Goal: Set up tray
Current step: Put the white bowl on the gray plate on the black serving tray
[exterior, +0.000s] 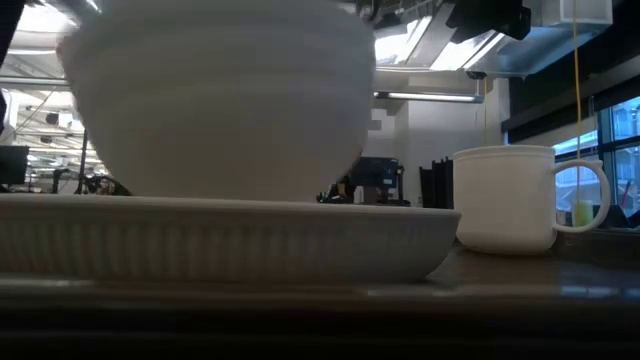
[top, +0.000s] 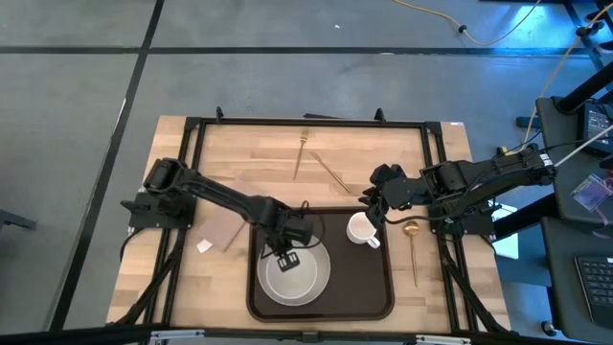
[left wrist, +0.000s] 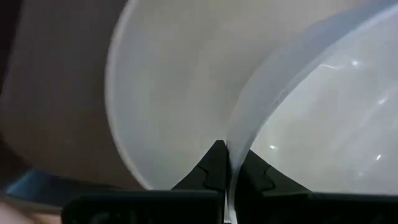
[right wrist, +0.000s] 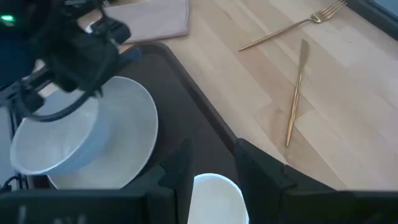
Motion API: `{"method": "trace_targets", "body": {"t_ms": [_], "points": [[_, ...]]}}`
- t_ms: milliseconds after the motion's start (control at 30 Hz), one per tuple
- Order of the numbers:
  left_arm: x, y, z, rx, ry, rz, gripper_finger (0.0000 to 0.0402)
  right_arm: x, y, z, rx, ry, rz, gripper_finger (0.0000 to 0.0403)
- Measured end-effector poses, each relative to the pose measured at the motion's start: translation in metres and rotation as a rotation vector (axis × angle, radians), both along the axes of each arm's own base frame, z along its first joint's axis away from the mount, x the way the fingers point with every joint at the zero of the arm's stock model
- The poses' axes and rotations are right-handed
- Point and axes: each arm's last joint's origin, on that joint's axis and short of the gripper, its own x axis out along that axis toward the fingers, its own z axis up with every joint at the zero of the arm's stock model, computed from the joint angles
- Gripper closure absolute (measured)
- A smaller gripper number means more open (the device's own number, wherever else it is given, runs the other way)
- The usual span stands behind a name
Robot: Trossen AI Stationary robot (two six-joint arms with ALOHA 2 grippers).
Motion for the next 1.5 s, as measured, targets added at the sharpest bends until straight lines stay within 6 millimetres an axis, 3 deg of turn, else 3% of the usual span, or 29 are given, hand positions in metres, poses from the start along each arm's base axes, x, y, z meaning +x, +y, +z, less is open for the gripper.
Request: {"method": "trace_targets", "body": {"t_ms": [333,633,1133,1500], "points": [[0.005,0.015,-0.015,0.008,0.083,0.053,0.0399,0.0,0.0,0.0,-0.009,0.011,0.037,0.0286],[0.005,0.015,-0.018,-0.029,0.105,0.049,0.0396,-0.001,0.0,-0.001,-0.017,0.023,0.041,0.0286],[0.005,0.016,-0.017,-0.03,0.099,0.05,0.0312,-0.003,0.0,-0.002,-0.035,0.05,0.055,0.0286],[0.016,0.016,0.007,-0.028,0.026,-0.026,0.0268,-0.003,0.0,-0.002,-0.033,0.052,0.06,0.0286]]}}
